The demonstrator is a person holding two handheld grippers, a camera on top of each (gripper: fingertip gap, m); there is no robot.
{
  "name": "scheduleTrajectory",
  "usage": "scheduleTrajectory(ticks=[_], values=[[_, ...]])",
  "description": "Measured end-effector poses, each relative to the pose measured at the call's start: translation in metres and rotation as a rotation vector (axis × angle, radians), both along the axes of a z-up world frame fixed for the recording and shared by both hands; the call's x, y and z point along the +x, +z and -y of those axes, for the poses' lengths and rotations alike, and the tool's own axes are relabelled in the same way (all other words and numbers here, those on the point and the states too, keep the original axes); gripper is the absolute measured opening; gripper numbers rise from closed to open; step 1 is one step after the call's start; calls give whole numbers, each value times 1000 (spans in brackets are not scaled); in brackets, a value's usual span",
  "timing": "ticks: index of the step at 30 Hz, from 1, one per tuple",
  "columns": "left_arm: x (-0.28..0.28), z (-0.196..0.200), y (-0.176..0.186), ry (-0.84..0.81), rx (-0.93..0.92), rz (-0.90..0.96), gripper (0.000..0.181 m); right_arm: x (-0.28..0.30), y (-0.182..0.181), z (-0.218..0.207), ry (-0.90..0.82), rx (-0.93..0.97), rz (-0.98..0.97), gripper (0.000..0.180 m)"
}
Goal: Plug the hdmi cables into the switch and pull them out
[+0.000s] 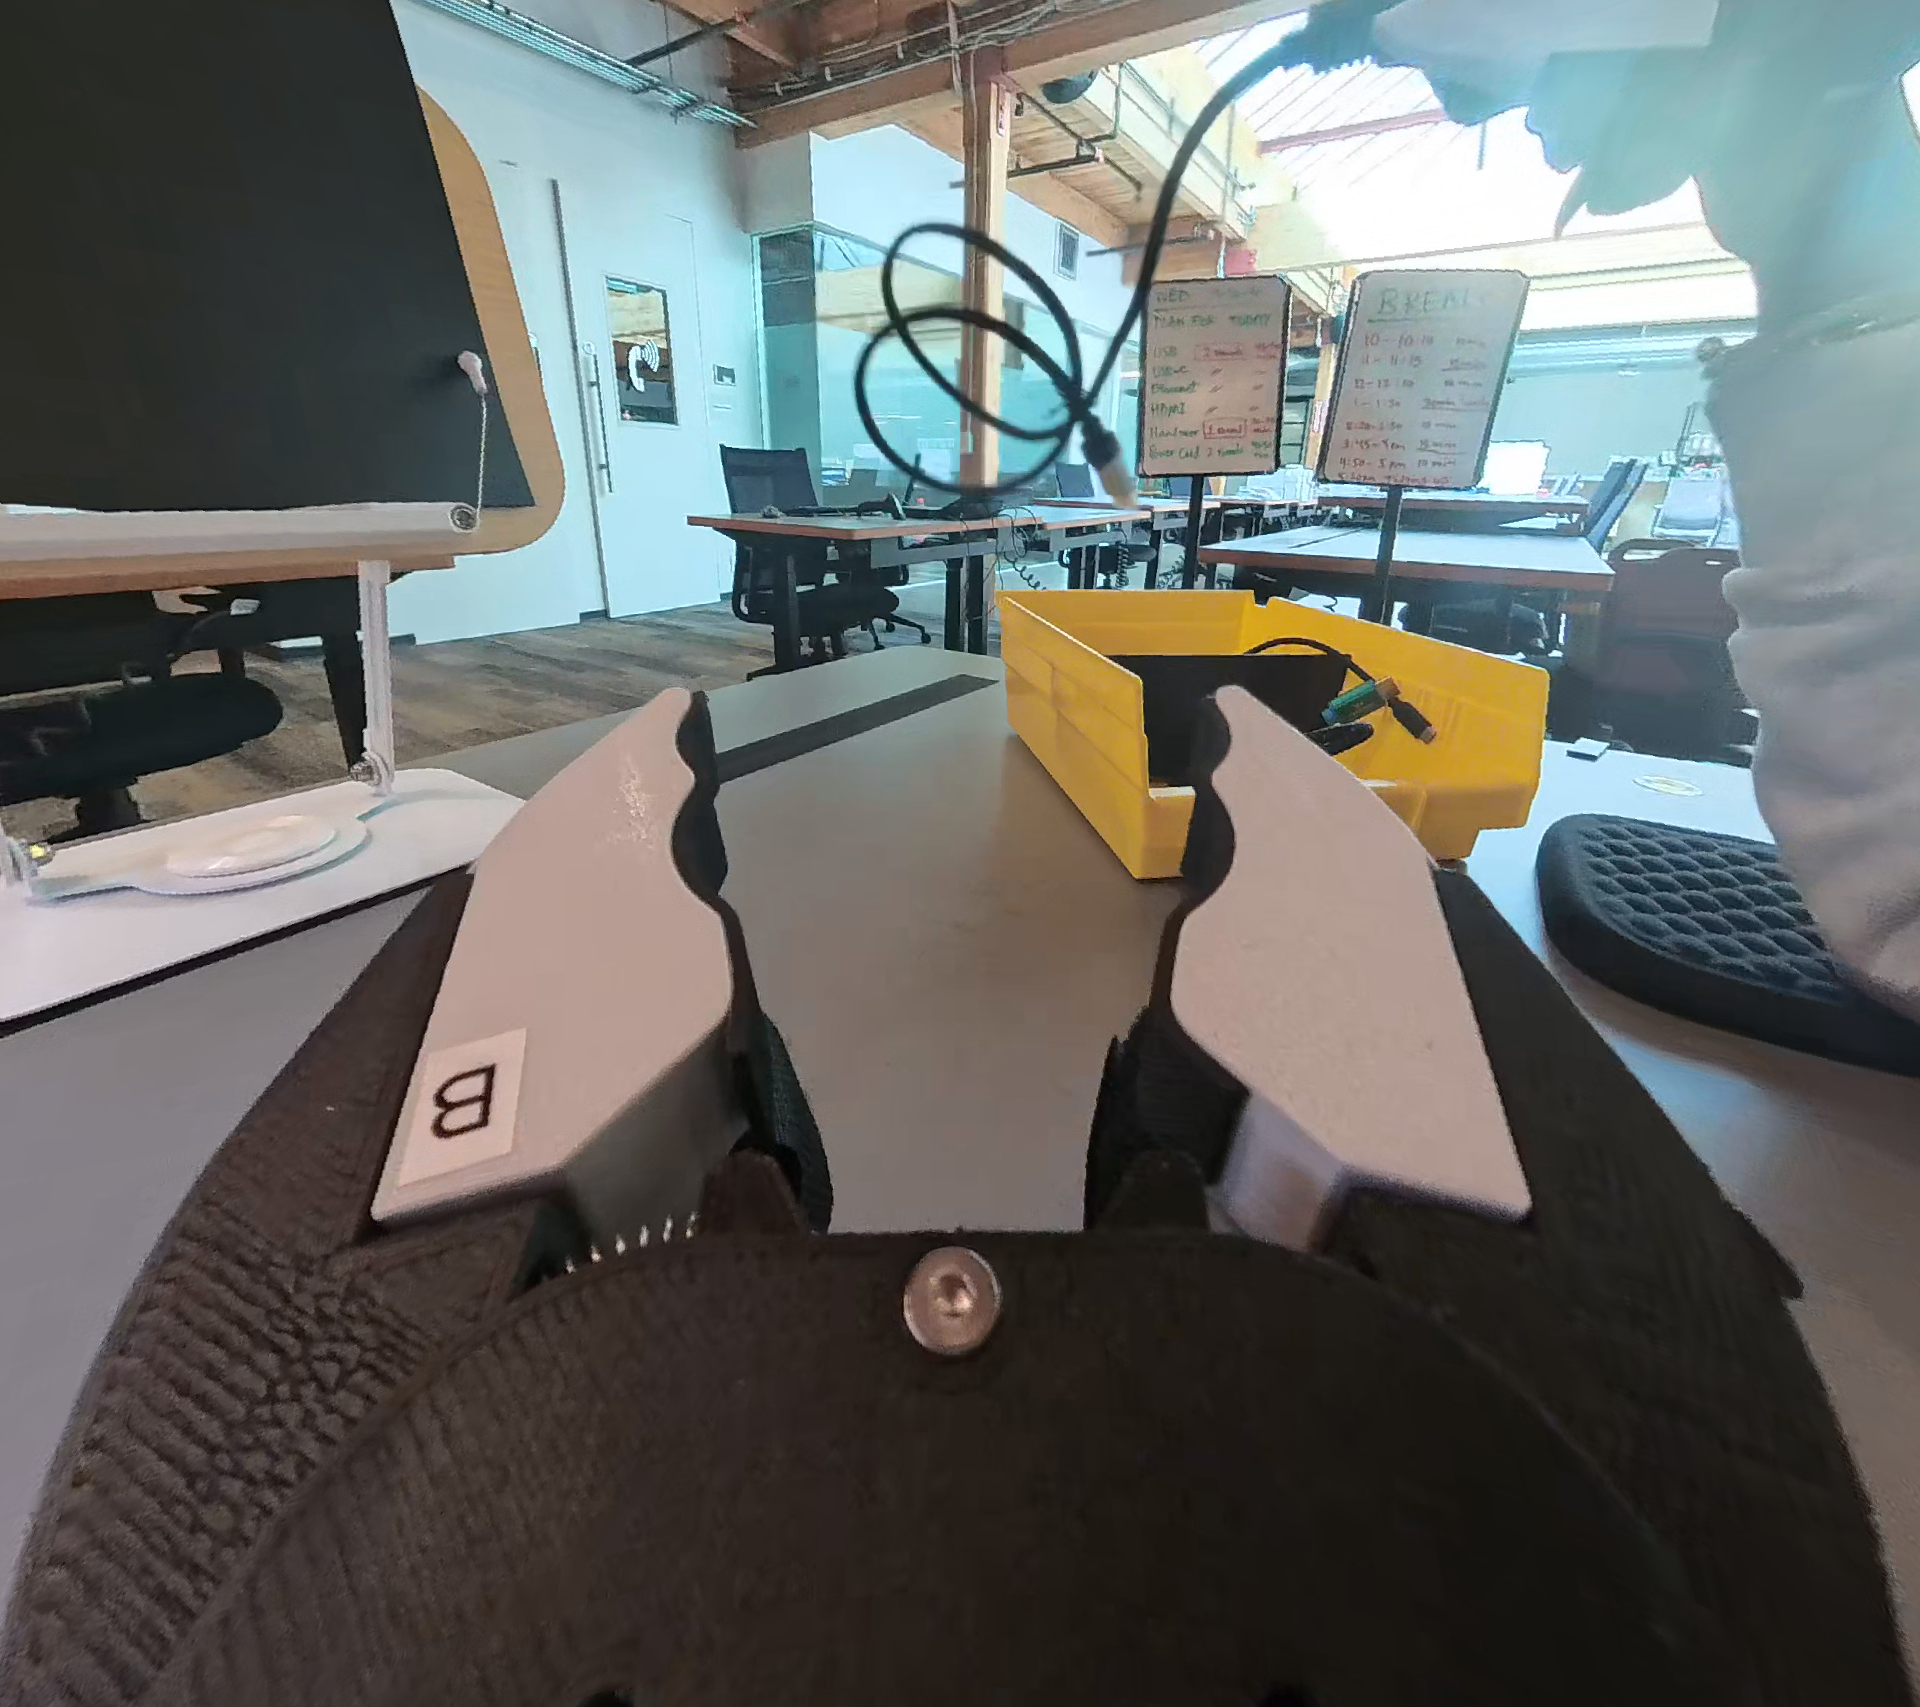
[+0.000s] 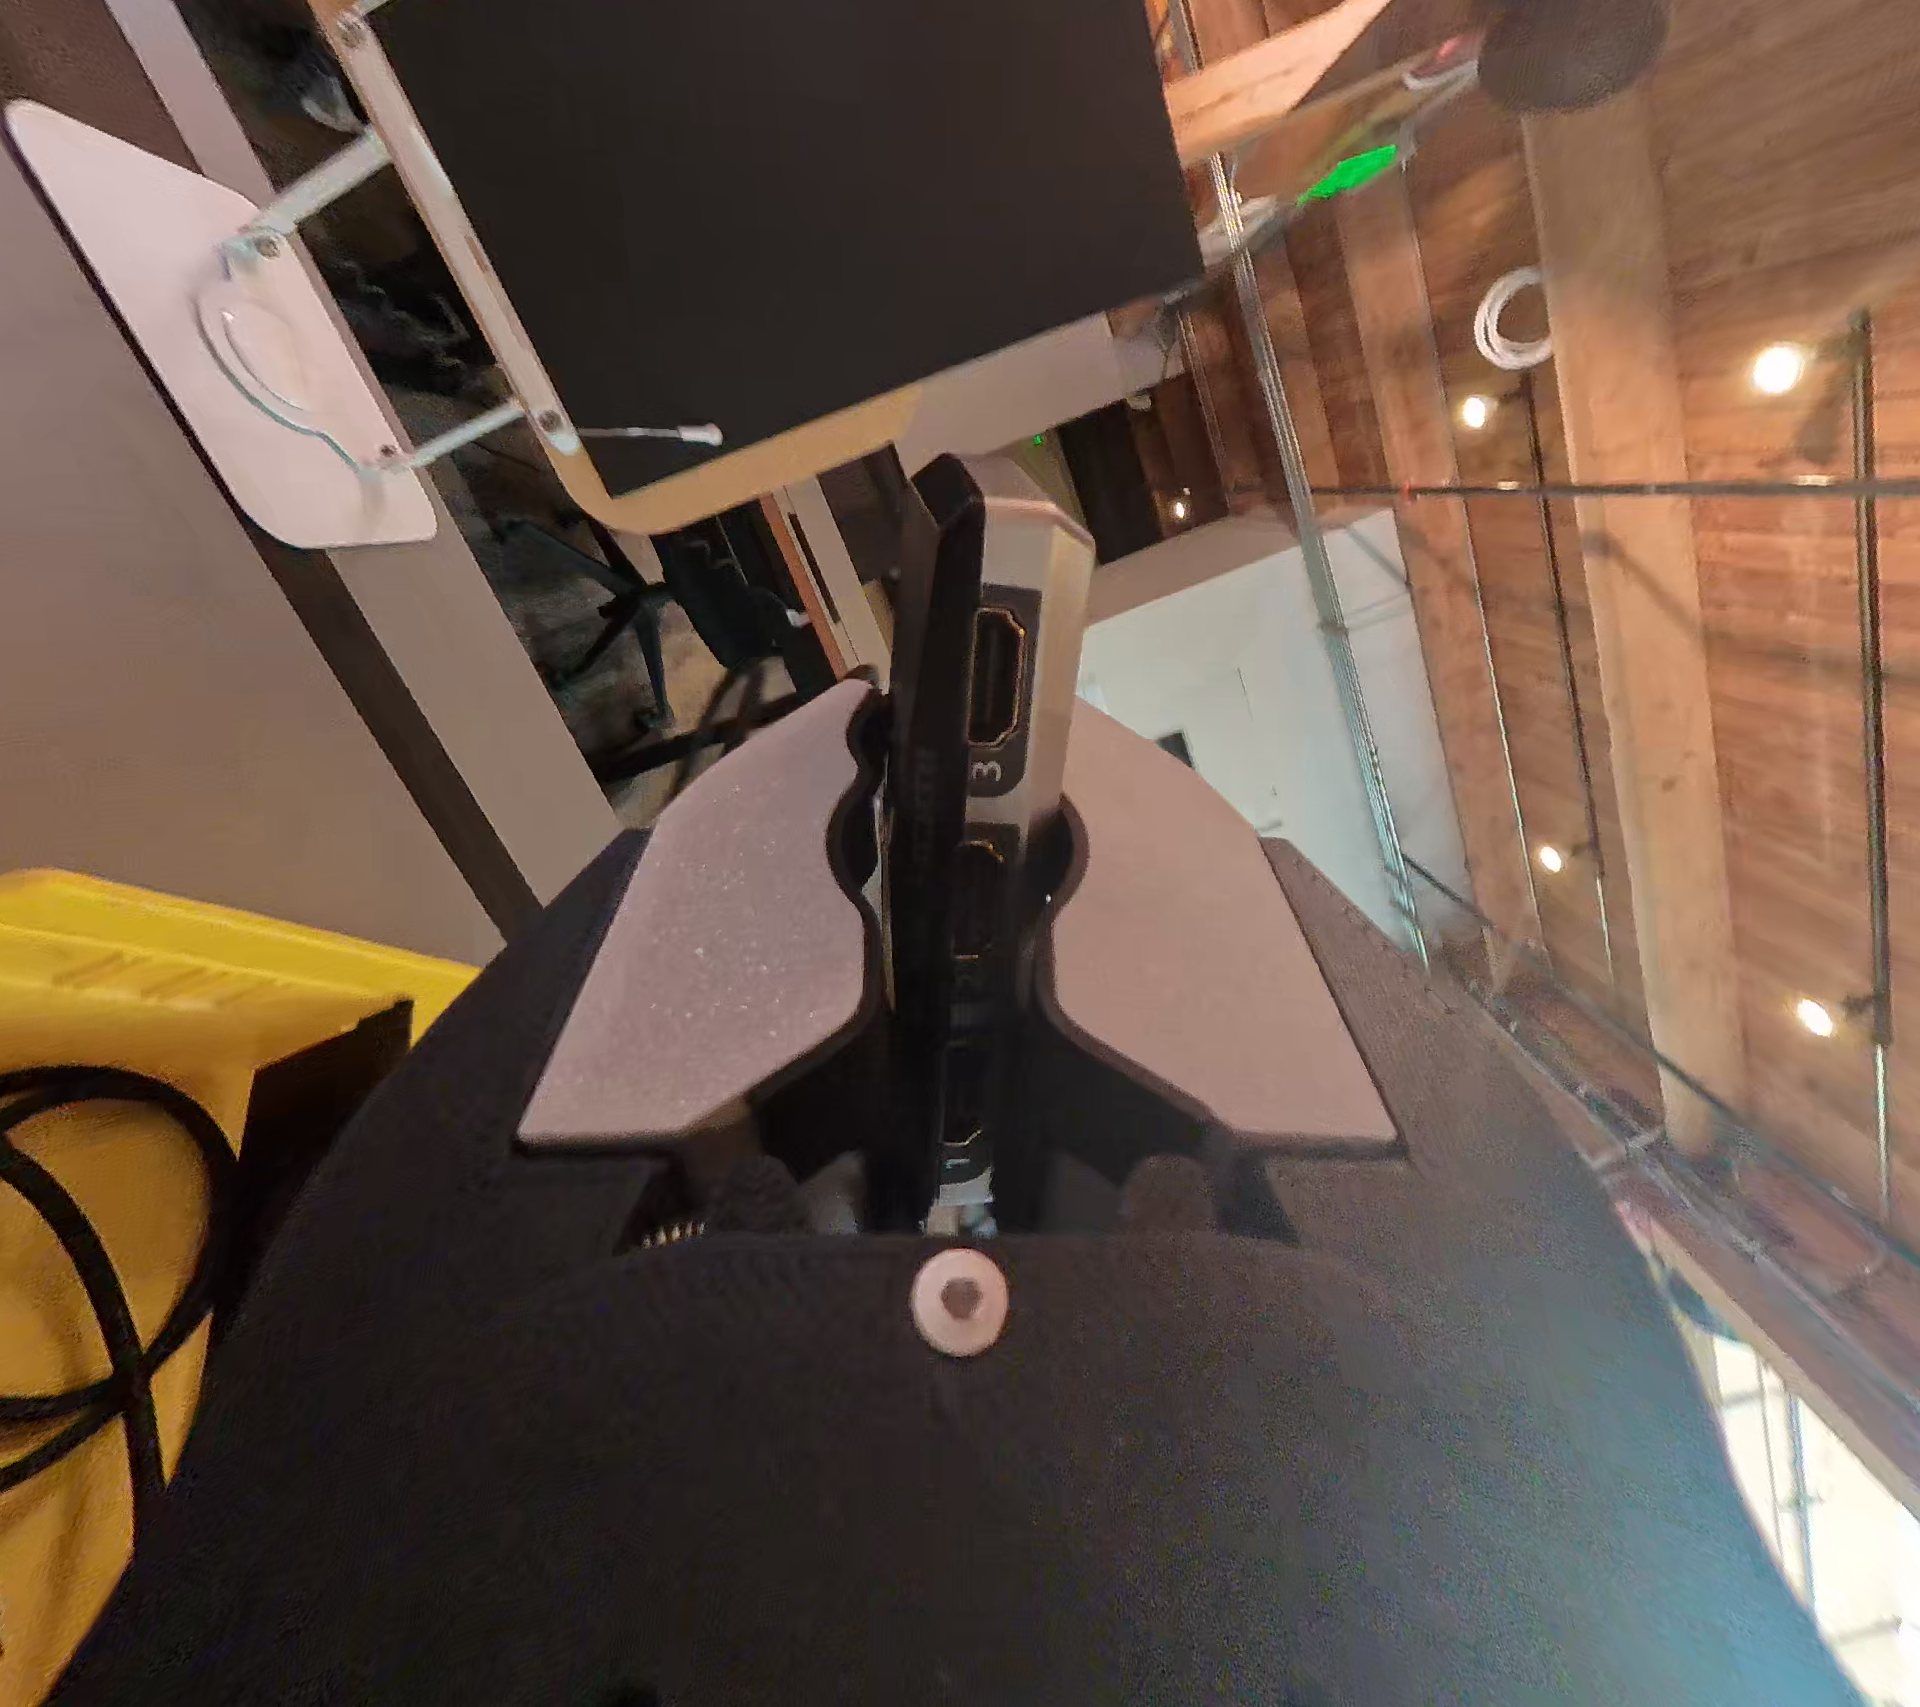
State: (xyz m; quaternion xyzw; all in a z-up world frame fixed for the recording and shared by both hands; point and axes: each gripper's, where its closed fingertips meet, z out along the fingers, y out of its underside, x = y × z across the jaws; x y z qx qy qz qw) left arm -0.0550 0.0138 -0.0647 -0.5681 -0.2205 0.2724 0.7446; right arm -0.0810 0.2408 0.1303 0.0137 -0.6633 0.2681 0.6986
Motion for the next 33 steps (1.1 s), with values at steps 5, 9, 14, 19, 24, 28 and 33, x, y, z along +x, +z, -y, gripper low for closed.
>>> scheduleTrajectory(ticks=[5,9,14,19,24,28,33], values=[[0,1,0,-2,7,3,86,-9,-3,-45,-114,-46,22,26],[0,-1,-1,-7,-4,7,86,-21,-20,-67,-114,-103,134,26],[0,-3,-4,-16,-12,18,86,-36,-47,-99,-145,-201,293,27],[1,-6,-6,-26,-27,23,86,-59,-84,-127,-140,-380,486,28],[1,-8,-9,-32,-44,29,86,-91,-133,-146,-177,-595,724,29],[1,-8,-10,-37,-45,35,86,-108,-174,-146,-184,-697,913,29],[1,-10,-12,-42,-53,38,86,-122,-221,-143,-253,-711,1076,30]])
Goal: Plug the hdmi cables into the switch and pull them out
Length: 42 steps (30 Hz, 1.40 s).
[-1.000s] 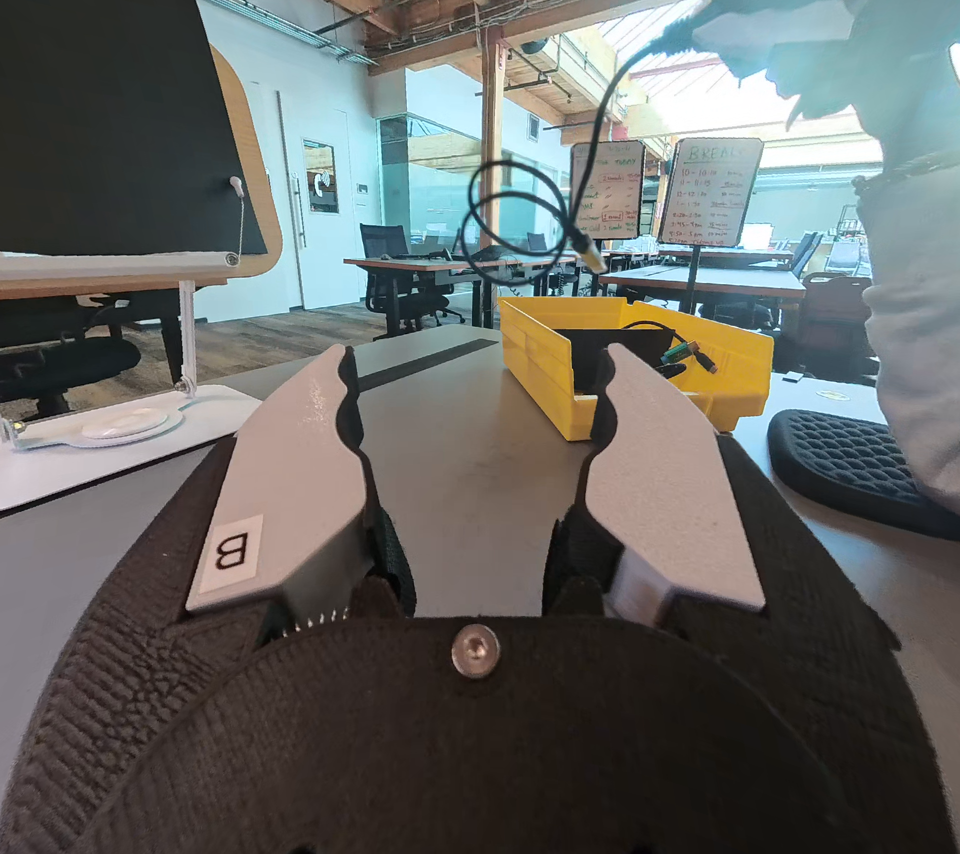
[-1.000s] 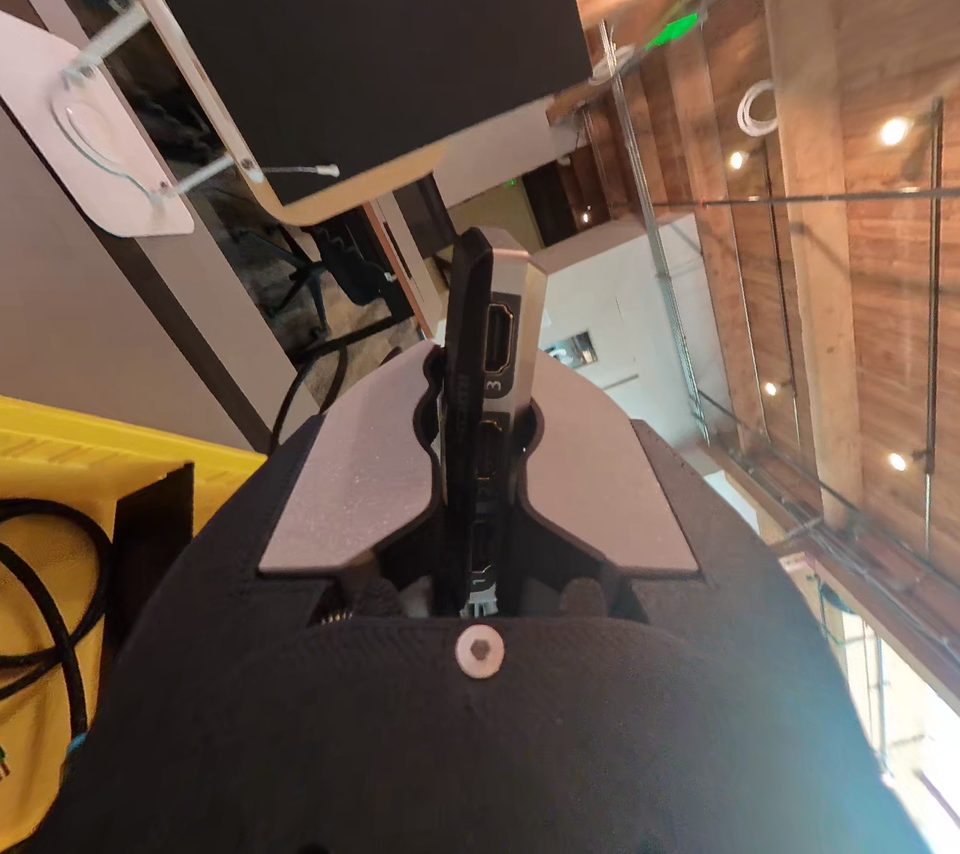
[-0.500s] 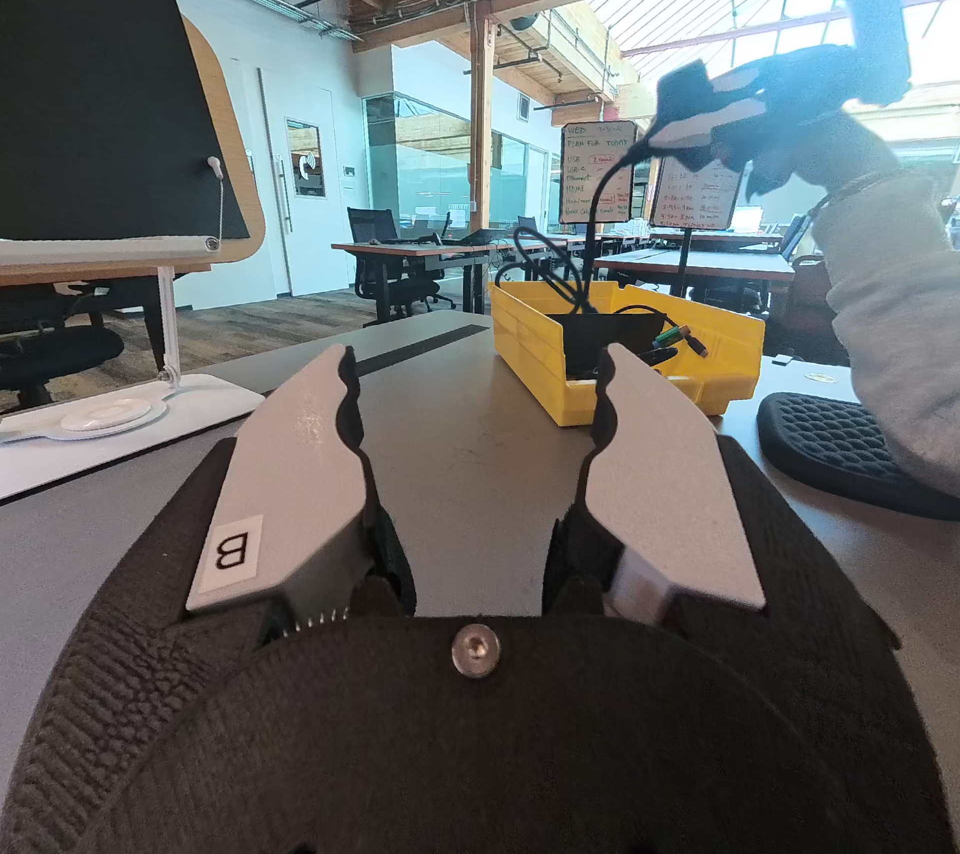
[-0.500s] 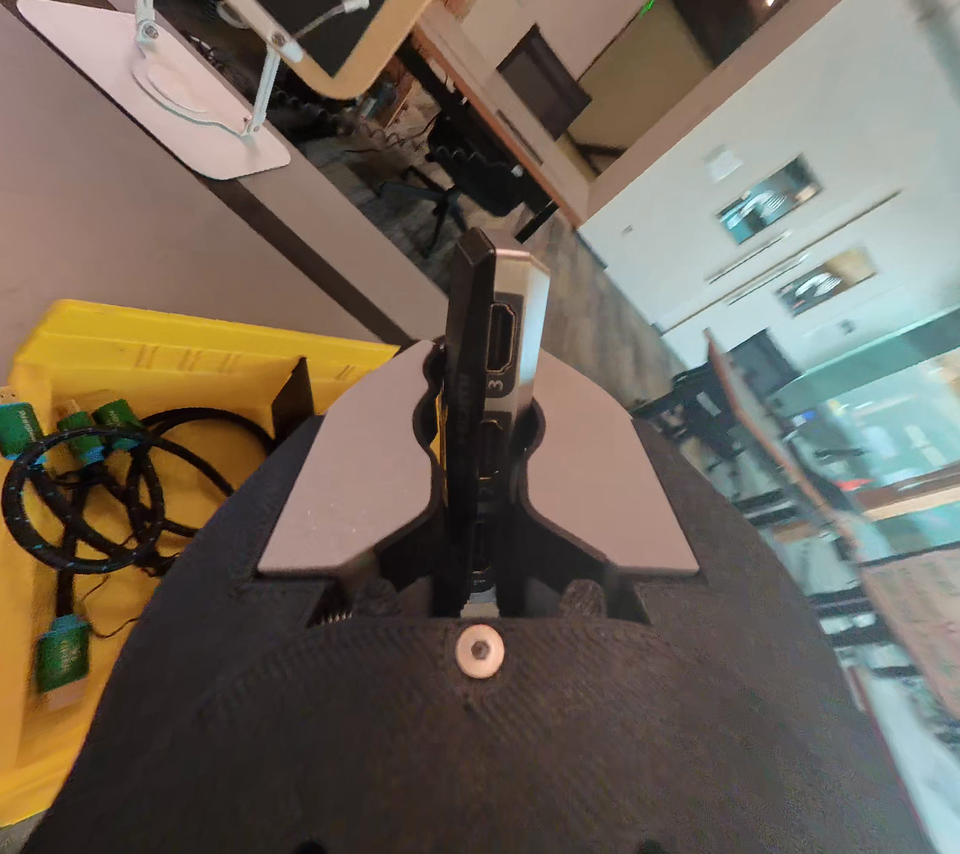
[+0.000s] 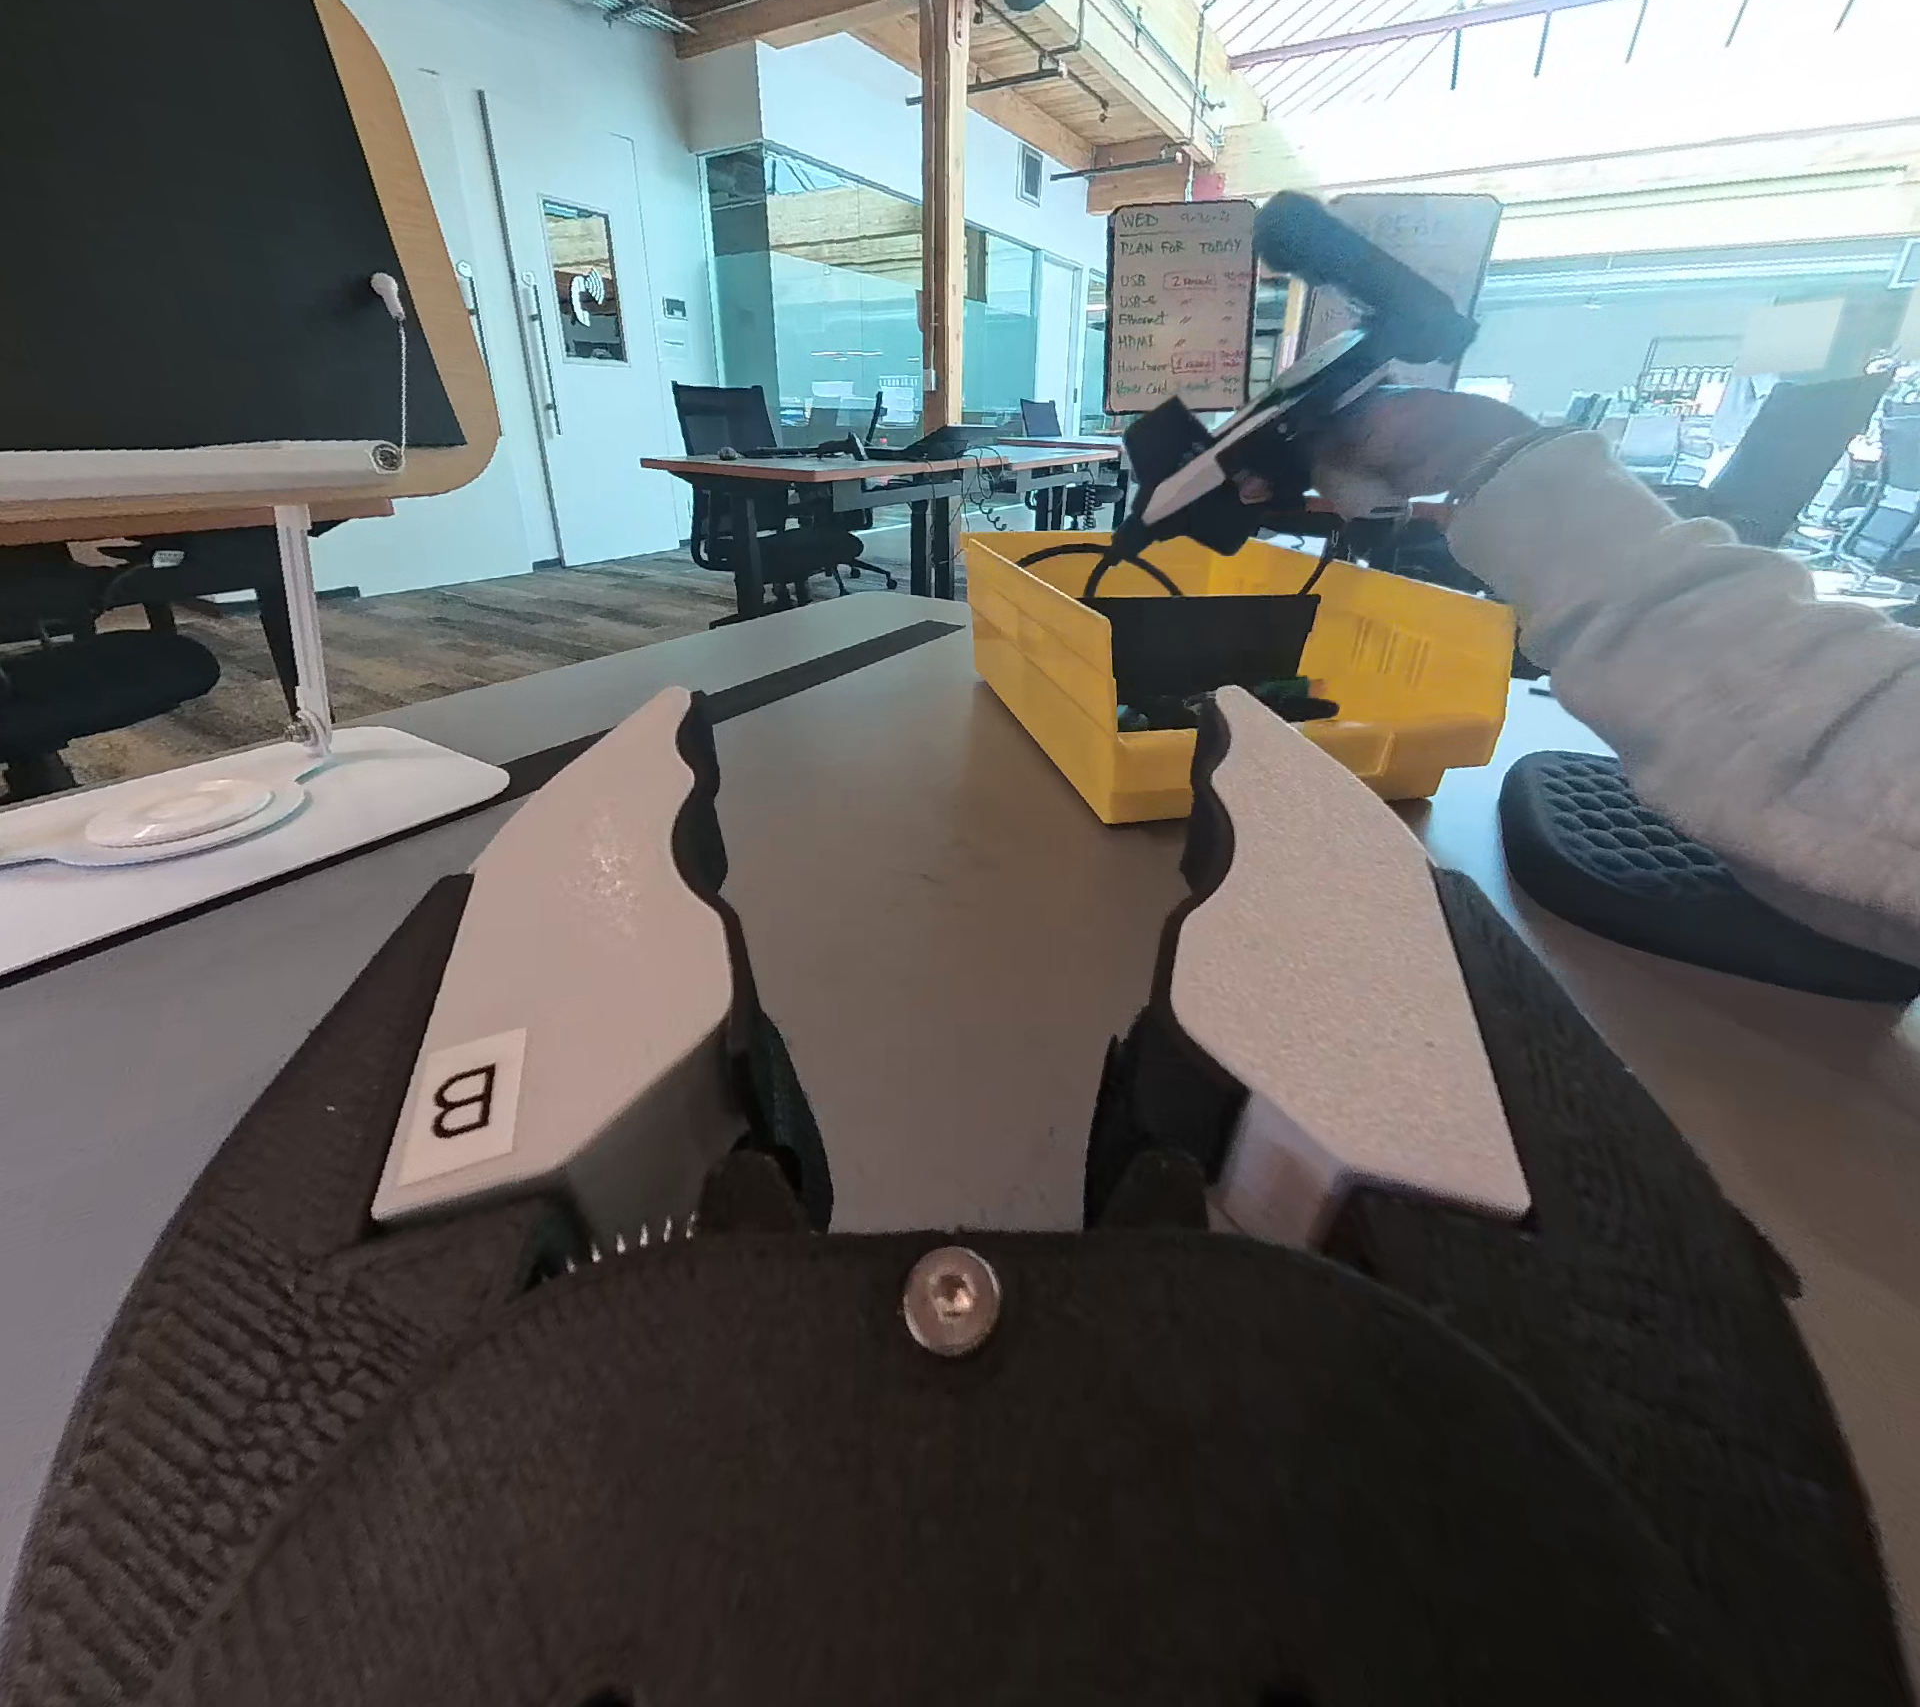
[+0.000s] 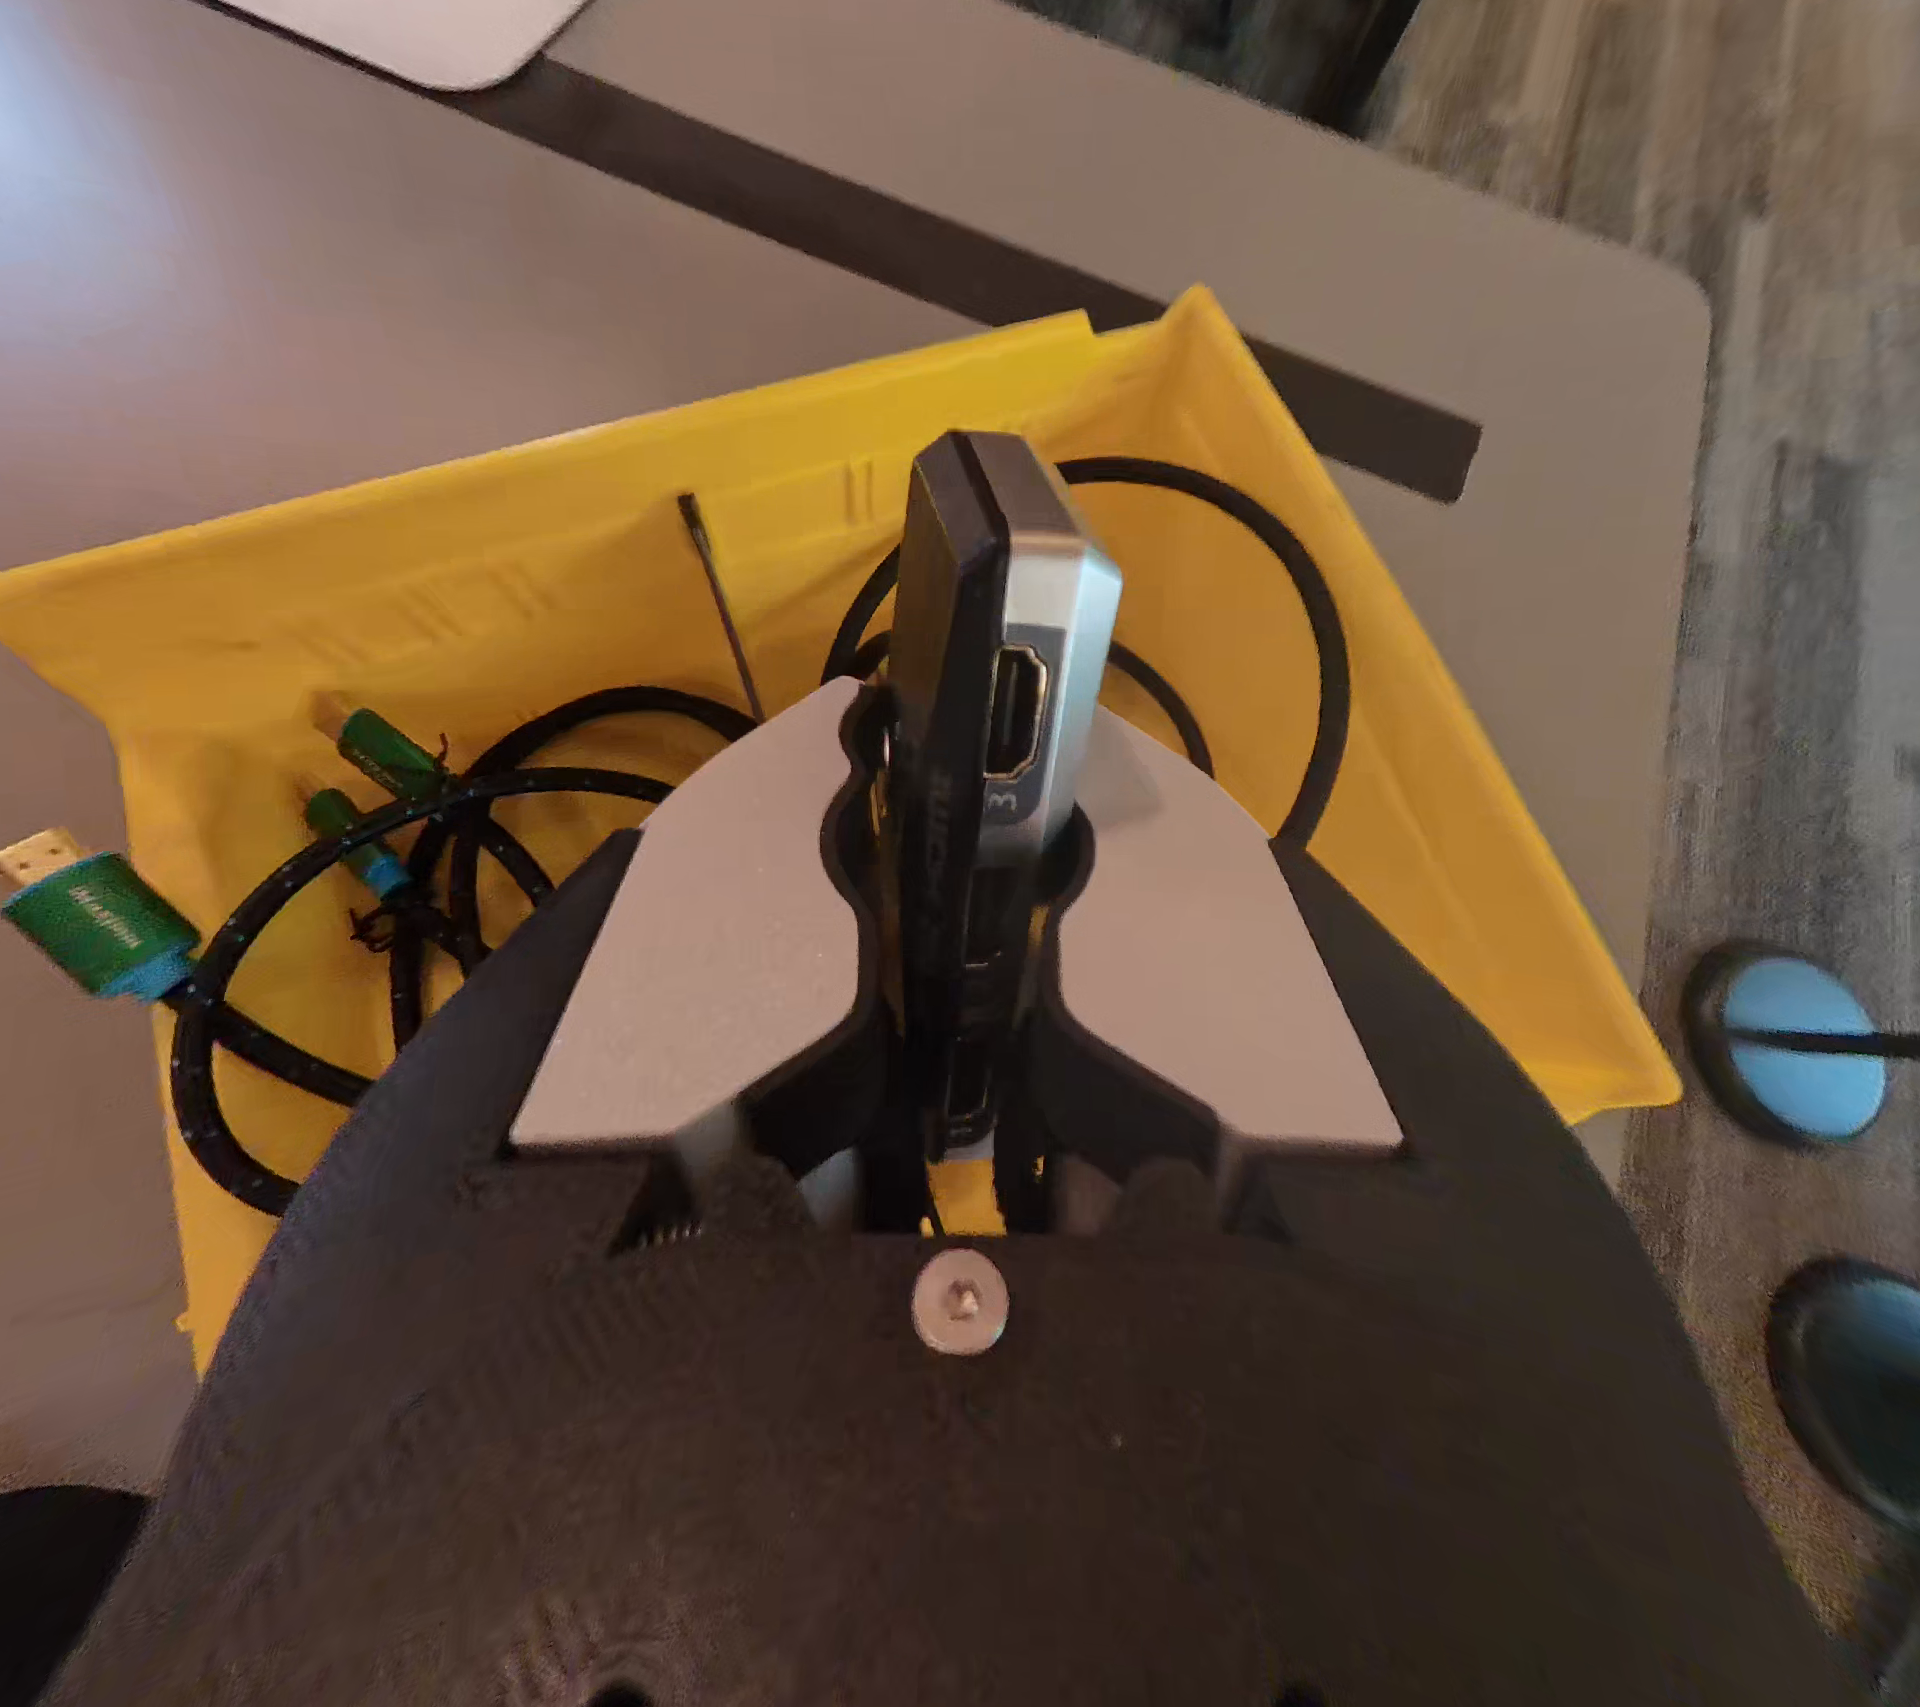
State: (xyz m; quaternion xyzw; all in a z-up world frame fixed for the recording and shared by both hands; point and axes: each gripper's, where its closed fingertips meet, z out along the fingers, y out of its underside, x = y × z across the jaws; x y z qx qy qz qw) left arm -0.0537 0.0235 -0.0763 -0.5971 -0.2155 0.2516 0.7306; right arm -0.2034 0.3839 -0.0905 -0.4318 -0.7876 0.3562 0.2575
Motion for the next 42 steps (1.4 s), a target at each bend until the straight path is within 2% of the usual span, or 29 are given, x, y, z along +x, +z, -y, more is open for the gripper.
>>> scheduleTrajectory(ticks=[6,8,10,13,15,17,19,22,26,28,30,31,36,42], values=[[1,-2,-2,-8,-6,6,86,-1,-45,-3,-18,145,195,32],[1,-2,-2,-11,-8,7,86,-2,-49,-8,-32,221,204,47],[1,-2,-2,-13,-8,7,86,-7,-42,-12,-38,268,137,61],[1,-2,-2,-14,-8,10,86,-10,-17,-24,-115,254,28,98],[1,-3,-3,-17,-12,14,86,-4,1,-37,-173,230,-21,110],[1,-4,-4,-16,-19,15,86,6,15,-57,-258,215,-66,113],[1,-4,-6,-17,-26,18,86,19,22,-82,-361,179,-70,108],[0,-5,-9,-16,-39,29,86,40,11,-116,-487,78,1,79],[0,-7,-12,-19,-54,37,86,48,-14,-121,-468,-131,88,65],[0,-7,-14,-20,-66,39,86,47,-25,-120,-457,-175,126,61],[0,-8,-15,-20,-75,42,86,44,-33,-113,-417,-188,149,47],[0,-8,-16,-21,-78,42,86,42,-37,-106,-380,-198,163,29],[-2,-8,-19,-12,-99,48,86,21,-44,-90,-314,-149,86,24],[-1,-4,-10,24,-93,-13,84,-2,-47,-17,-147,-286,195,22]])
